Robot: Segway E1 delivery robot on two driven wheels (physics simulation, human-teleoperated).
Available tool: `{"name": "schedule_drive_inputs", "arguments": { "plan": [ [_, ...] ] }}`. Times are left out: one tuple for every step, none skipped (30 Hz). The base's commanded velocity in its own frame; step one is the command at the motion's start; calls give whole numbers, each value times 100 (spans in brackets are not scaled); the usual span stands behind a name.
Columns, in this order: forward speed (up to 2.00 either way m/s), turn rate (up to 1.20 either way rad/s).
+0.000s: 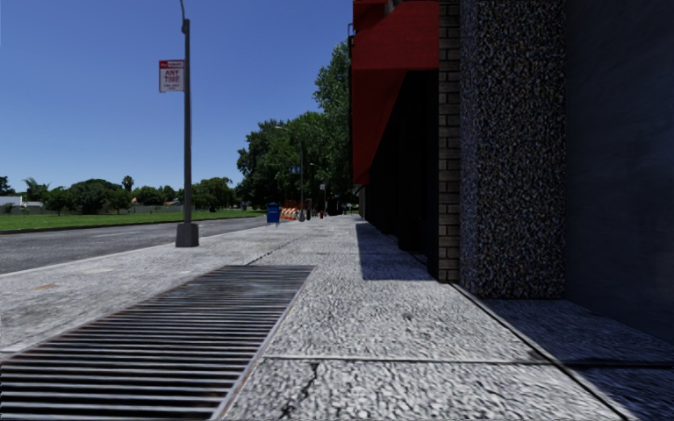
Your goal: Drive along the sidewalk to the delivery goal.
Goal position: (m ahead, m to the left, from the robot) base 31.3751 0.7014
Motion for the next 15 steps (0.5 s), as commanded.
{"name": "schedule_drive_inputs", "arguments": {
  "plan": [
    [200,0],
    [200,0],
    [200,0],
    [200,0],
    [200,0],
    [200,0],
    [200,0],
    [200,0],
    [200,0],
    [200,0],
    [200,0],
    [200,0],
    [200,0],
    [200,0],
    [200,0]
  ]
}}
